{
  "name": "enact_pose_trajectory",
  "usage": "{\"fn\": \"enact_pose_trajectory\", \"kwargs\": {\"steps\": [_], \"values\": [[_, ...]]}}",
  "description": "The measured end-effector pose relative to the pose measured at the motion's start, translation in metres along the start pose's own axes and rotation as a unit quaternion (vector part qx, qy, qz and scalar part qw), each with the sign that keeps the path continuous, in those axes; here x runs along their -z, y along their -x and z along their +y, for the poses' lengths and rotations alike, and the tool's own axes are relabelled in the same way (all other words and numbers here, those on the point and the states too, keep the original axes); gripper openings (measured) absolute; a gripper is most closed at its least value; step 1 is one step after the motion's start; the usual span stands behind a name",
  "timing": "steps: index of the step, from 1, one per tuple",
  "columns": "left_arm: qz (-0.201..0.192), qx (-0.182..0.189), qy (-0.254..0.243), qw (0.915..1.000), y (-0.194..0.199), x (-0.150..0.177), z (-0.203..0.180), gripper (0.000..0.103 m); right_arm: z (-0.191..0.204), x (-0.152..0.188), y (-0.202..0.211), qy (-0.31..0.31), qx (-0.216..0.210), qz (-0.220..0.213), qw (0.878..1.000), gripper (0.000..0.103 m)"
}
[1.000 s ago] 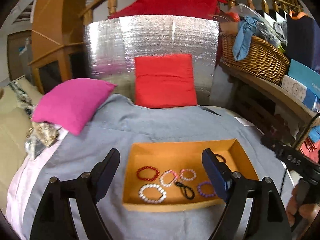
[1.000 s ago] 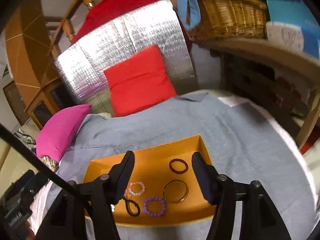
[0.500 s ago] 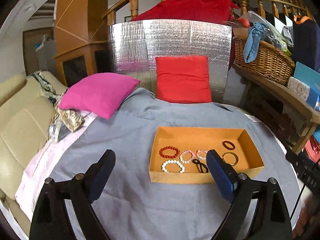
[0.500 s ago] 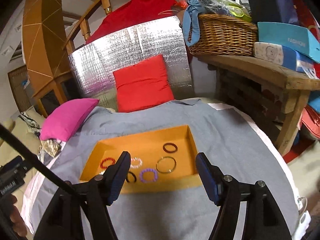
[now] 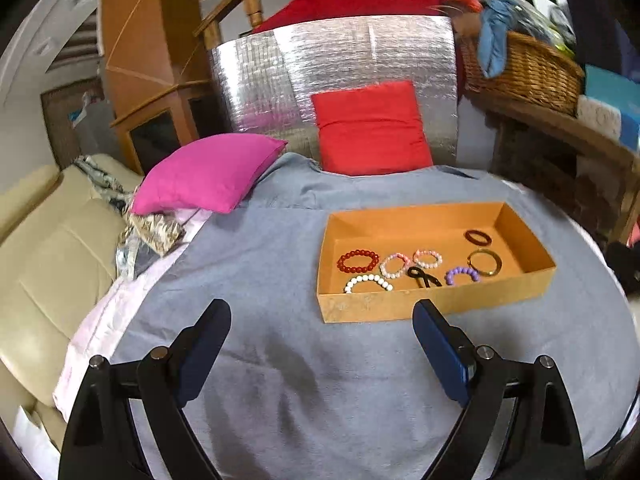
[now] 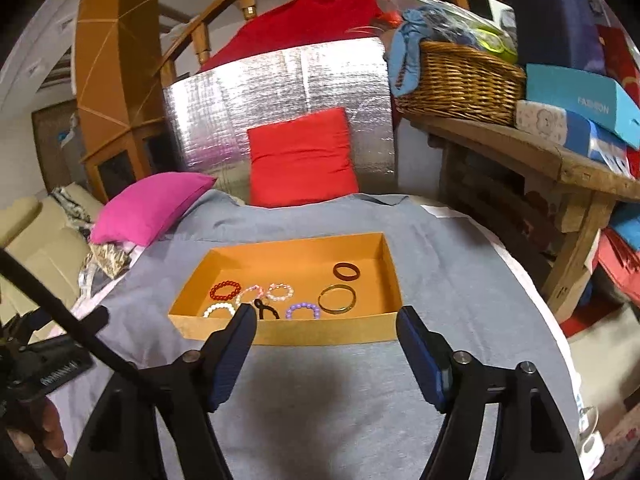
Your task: Organize jewelry
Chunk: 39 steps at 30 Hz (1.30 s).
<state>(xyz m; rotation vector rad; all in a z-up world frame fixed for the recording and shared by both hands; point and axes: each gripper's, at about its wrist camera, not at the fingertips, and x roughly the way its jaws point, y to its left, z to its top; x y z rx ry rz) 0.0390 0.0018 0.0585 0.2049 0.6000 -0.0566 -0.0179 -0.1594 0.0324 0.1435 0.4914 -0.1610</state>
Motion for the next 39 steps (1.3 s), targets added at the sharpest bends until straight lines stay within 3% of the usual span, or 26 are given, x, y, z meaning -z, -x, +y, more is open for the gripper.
{"fn": "enact_pose_trajectory", "kwargs": {"steps": [5,17,39], "values": [[-0.020,-0.013,-0.009,0.9997,-0.004,0.003,0.003,0.092,0.015,0.005,-0.017,0.023,-0.003,0.021,1.000,0.076],[0.009,-0.005,0.032,0.9995,-0.047,0.018,0.018,0.092,0.045,0.019,-0.039,0.083,0.041,0.034,0.995,0.076],[0.017,0.015,0.006,0.9997,-0.067,0.022,-0.017,0.092,0.028,0.023,-0.070,0.069,0.095,0.056,0.991,0.077]]}}
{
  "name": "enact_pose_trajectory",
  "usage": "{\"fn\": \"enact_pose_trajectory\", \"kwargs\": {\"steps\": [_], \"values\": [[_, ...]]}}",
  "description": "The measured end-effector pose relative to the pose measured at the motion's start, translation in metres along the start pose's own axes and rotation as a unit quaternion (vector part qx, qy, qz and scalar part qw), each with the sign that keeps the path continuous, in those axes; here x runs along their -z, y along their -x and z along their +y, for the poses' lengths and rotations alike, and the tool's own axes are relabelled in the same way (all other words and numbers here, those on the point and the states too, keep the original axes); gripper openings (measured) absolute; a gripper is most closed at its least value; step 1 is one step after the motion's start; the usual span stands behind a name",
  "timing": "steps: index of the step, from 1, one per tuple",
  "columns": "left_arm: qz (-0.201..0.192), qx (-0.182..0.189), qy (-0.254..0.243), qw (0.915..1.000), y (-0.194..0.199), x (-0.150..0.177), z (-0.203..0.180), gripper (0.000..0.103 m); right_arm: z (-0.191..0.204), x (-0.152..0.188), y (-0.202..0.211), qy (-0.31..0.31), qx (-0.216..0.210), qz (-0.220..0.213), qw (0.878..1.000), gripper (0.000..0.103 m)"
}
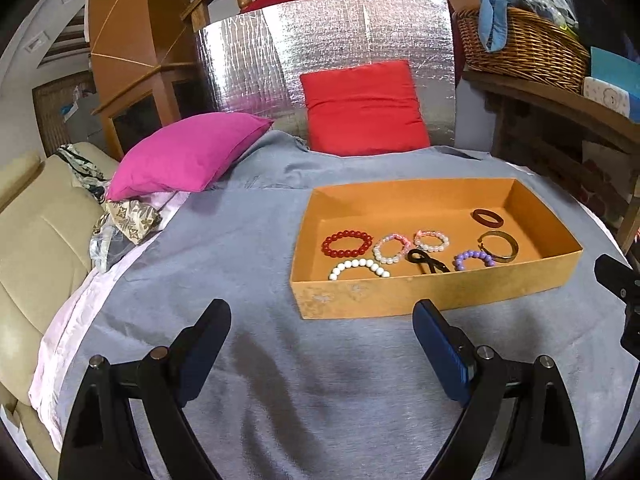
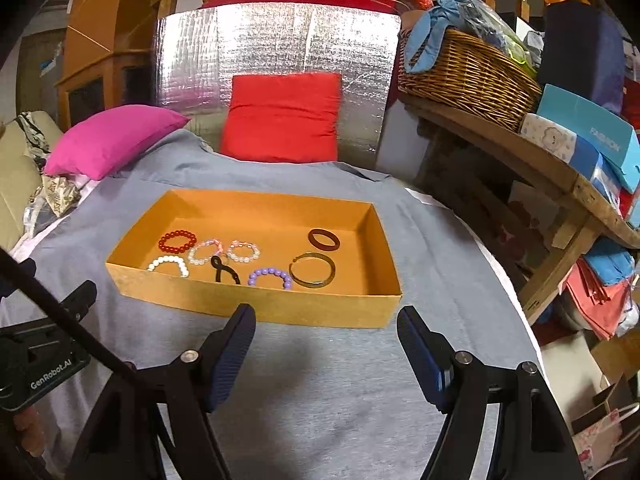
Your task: Organize jewelry
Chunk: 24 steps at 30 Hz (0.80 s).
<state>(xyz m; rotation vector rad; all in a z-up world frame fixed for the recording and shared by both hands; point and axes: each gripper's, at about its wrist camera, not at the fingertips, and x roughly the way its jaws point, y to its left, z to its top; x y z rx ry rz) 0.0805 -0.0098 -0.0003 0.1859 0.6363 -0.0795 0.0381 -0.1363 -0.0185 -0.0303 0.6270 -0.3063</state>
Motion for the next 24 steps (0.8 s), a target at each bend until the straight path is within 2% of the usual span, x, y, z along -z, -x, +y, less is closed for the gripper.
{"fn": "enact_pose_trajectory", "kwargs": {"steps": [24], "values": [[-0.003,0.003,0.000,1.0000,0.0032,0.0002,-0.0017,0.092,-0.0046,0.0018,-0.0039,-0.005,0.004,0.008,1.000,0.077]]}}
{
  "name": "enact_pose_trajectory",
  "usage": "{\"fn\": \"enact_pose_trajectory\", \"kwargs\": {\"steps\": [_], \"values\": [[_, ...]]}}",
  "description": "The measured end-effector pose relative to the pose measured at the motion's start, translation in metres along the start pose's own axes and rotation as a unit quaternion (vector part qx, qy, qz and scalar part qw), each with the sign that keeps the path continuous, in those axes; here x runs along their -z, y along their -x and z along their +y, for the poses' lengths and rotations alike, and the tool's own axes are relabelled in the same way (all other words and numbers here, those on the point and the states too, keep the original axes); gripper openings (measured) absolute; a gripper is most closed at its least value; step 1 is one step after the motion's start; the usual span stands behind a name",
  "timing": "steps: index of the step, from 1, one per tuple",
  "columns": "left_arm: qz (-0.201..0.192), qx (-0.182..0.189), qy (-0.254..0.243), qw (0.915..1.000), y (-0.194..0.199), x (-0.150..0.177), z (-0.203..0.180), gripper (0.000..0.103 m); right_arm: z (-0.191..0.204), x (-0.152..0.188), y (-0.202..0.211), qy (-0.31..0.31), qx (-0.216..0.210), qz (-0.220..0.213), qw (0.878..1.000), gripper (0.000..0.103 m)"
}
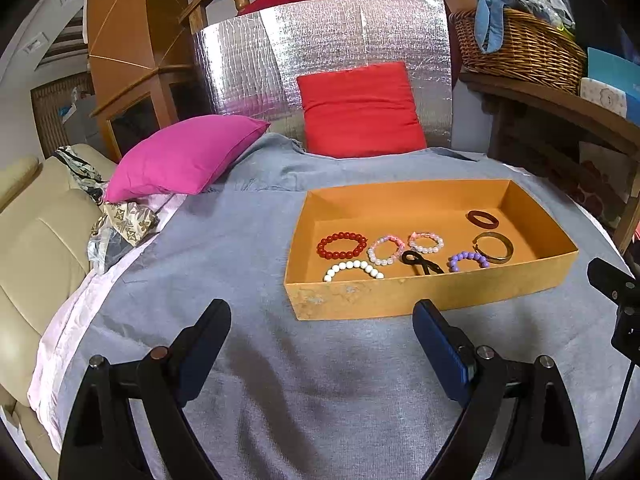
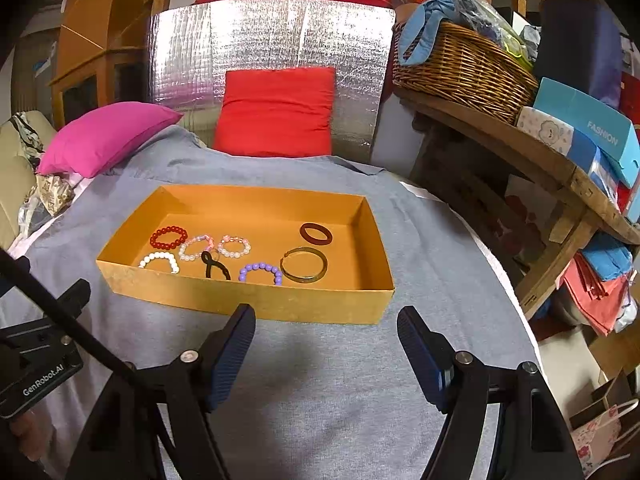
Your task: Organize jewelry
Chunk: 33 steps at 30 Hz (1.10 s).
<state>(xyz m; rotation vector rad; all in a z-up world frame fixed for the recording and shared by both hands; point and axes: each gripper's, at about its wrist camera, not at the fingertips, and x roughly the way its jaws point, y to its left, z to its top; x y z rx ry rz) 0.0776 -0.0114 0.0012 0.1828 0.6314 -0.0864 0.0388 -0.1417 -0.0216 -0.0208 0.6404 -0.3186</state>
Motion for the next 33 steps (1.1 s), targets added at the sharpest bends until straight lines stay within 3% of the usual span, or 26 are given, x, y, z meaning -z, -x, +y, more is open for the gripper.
{"fn": "enact_pose_trajectory", "kwargs": {"steps": [33], "values": [[0.001,-0.013,0.012,0.9998,-0.0010,-0.0041,0.0080,0.092,0.0088,-0.0022,-0.0046,-0.003,-0.004,0.002,1.000,0.077]]}}
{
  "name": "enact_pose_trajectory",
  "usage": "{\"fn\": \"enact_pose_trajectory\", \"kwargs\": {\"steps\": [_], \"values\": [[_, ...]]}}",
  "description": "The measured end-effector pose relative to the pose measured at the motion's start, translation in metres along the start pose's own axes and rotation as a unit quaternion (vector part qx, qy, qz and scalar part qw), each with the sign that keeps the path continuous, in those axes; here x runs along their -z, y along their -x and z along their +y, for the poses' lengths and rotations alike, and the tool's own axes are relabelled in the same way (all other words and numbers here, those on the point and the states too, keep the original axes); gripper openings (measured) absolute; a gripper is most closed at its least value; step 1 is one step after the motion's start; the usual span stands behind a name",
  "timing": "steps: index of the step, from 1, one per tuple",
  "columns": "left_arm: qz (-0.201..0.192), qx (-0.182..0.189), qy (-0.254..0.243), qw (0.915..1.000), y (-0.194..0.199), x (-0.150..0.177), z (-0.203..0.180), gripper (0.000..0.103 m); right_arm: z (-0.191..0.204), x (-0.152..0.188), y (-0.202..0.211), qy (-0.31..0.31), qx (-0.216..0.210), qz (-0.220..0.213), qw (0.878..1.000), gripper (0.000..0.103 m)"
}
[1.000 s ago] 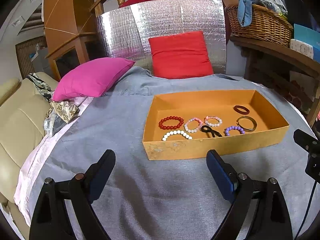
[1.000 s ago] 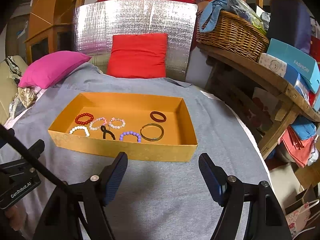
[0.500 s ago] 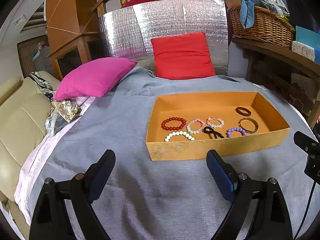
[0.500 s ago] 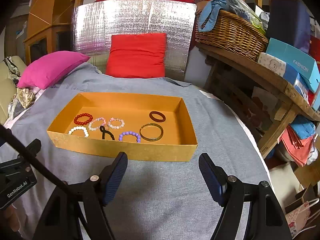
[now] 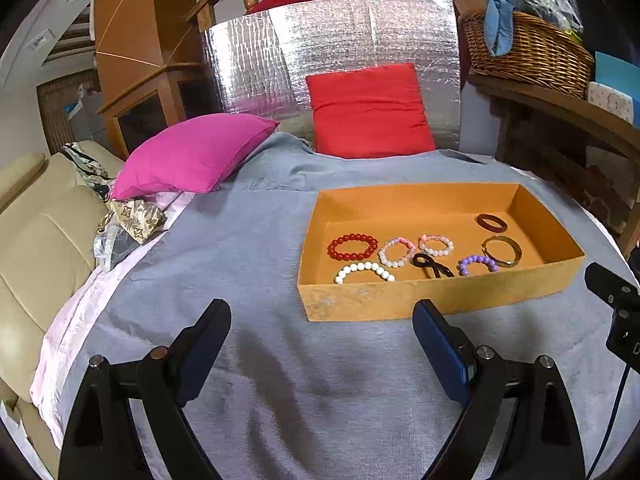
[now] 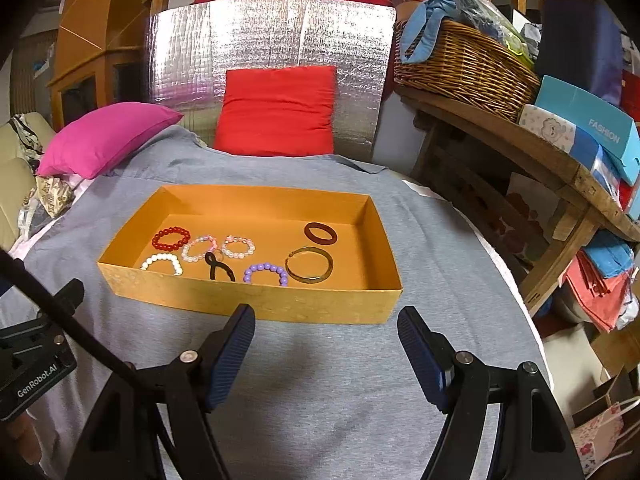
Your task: Organize jewelry
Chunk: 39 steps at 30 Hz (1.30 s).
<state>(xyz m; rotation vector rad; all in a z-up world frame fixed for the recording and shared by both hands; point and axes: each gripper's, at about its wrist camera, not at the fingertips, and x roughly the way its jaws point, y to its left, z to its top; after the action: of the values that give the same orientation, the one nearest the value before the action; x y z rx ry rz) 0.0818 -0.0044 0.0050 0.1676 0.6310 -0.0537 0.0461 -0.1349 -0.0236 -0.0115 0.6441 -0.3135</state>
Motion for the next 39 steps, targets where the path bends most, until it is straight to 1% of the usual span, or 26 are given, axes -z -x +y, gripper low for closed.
{"fn": "enact_pose_trajectory", "kwargs": {"steps": [3,6,9,13,15,18,21,24,27,32,36,39], "values": [[0.004,-0.004,0.011,0.9999,-0.005,-0.011,0.003,0.092,0.001,-0.007,-0.005,-0.011,-0.009,0.004,1.000,0.077],[0.017,-0.010,0.014,0.9997,-0.016,-0.022,0.004,0.092,0.000,-0.016,-0.013,-0.037,-0.028,0.012,0.999,0.077],[0.020,-0.021,0.024,0.9993,-0.027,-0.026,0.008,0.092,0.003,-0.025,-0.022,-0.053,-0.045,0.022,0.997,0.077],[0.023,-0.041,0.019,0.9987,-0.046,-0.030,0.014,0.092,0.004,-0.040,-0.035,-0.067,-0.063,0.038,0.995,0.077],[0.028,-0.044,0.023,0.9984,-0.054,-0.032,0.018,0.092,0.003,-0.046,-0.042,-0.077,-0.071,0.047,0.993,0.077],[0.038,-0.040,0.044,0.9975,-0.067,-0.035,0.026,0.092,0.004,-0.055,-0.055,-0.086,-0.070,0.053,0.992,0.077],[0.040,-0.035,0.055,0.9970,-0.073,-0.036,0.029,0.092,0.010,-0.054,-0.066,-0.078,-0.070,0.056,0.993,0.077],[0.042,-0.036,0.052,0.9971,-0.077,-0.036,0.025,0.092,0.011,-0.047,-0.076,-0.078,-0.075,0.055,0.993,0.077],[0.044,-0.033,0.051,0.9972,-0.079,-0.036,0.023,0.092,0.010,-0.042,-0.084,-0.076,-0.070,0.055,0.993,0.077],[0.041,-0.036,0.048,0.9973,-0.080,-0.038,0.019,0.092,0.008,-0.045,-0.087,-0.078,-0.068,0.042,0.994,0.077],[0.040,-0.034,0.050,0.9974,-0.080,-0.038,0.020,0.092,0.012,-0.047,-0.085,-0.065,-0.058,0.030,0.996,0.077],[0.039,-0.033,0.051,0.9974,-0.079,-0.039,0.020,0.092,0.014,-0.047,-0.085,-0.062,-0.059,0.030,0.996,0.077]]}}
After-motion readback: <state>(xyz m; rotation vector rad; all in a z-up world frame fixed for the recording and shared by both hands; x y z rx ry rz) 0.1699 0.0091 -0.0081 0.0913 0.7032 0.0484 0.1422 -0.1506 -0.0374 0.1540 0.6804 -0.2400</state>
